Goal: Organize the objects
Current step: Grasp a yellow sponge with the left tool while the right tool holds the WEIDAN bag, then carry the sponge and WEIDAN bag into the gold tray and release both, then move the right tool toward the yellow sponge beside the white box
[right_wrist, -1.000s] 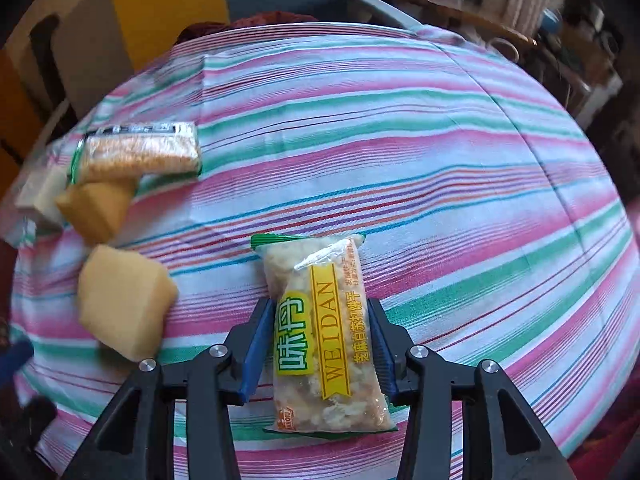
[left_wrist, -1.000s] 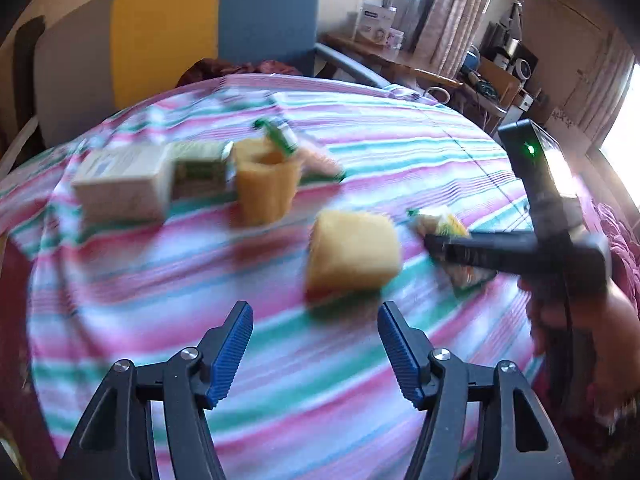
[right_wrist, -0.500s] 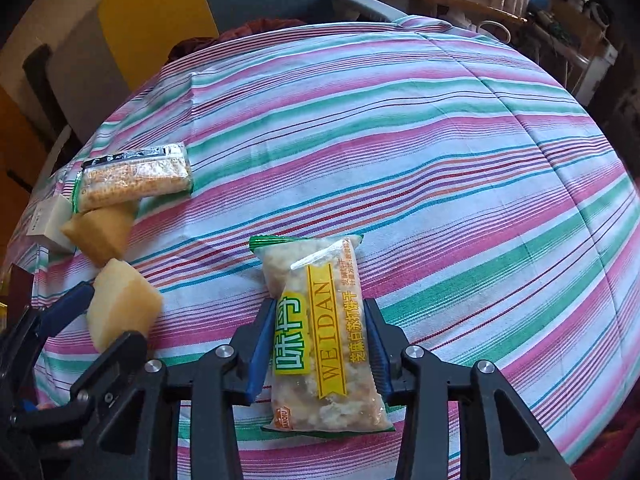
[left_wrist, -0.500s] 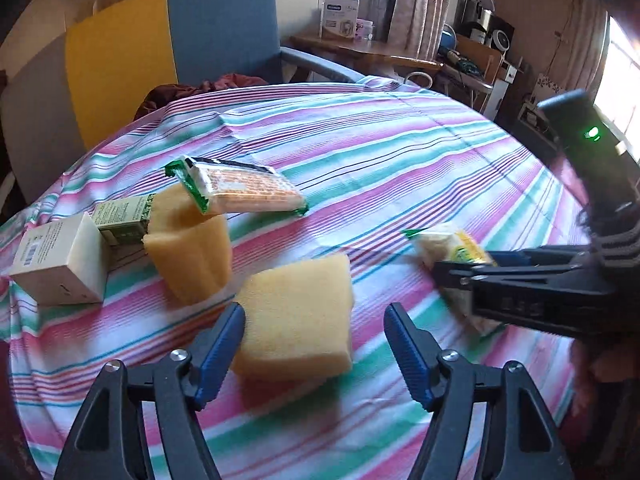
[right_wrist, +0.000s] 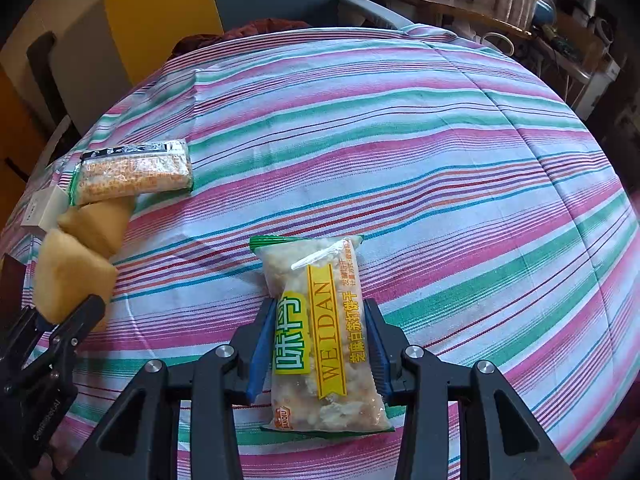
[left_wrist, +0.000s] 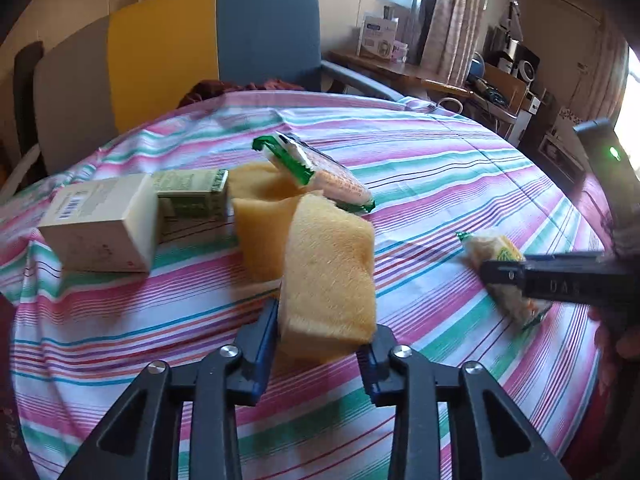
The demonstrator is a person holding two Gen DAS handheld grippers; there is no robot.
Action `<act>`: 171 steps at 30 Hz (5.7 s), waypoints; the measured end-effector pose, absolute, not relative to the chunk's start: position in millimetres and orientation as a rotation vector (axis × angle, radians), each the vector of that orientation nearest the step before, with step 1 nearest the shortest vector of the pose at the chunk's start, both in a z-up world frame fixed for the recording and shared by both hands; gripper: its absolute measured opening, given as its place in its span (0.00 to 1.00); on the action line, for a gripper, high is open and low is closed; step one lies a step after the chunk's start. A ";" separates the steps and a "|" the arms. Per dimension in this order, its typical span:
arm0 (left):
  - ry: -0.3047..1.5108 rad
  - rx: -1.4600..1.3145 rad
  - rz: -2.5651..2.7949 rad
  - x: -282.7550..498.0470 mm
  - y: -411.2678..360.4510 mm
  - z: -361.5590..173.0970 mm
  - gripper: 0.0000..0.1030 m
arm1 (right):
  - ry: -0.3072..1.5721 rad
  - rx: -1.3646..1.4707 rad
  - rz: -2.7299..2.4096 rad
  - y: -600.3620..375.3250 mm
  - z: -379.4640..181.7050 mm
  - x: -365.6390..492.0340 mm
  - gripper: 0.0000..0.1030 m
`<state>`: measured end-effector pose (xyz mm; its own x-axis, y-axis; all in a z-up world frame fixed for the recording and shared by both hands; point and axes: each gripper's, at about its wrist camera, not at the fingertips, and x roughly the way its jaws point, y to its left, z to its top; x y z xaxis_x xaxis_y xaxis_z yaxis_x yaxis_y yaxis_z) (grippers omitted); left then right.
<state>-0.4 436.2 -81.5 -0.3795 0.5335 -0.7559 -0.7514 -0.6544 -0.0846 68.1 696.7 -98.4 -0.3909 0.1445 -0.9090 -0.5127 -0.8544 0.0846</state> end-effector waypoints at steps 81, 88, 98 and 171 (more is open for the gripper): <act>-0.099 -1.174 2.336 14.1 74.5 -63.4 0.40 | 0.427 -1.385 3.195 352.7 -20.0 31.4 0.41; -0.225 -1.074 2.447 13.1 50.0 -42.3 0.40 | 0.385 -1.477 3.184 302.5 -27.2 21.8 0.41; -0.423 -1.088 2.635 1.6 6.5 -41.5 0.41 | 0.227 -1.487 3.077 254.9 -36.7 -5.6 0.41; -0.103 -1.006 2.418 43.3 106.9 -28.5 0.57 | 0.401 -1.221 2.544 527.6 -85.4 16.3 0.76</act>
<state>43.3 106.9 -28.5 -0.5925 0.4868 -0.6419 -0.4307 -0.8648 -0.2582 16.3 527.6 -85.4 -0.5987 0.1384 -0.7889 -0.3742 -0.9192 0.1228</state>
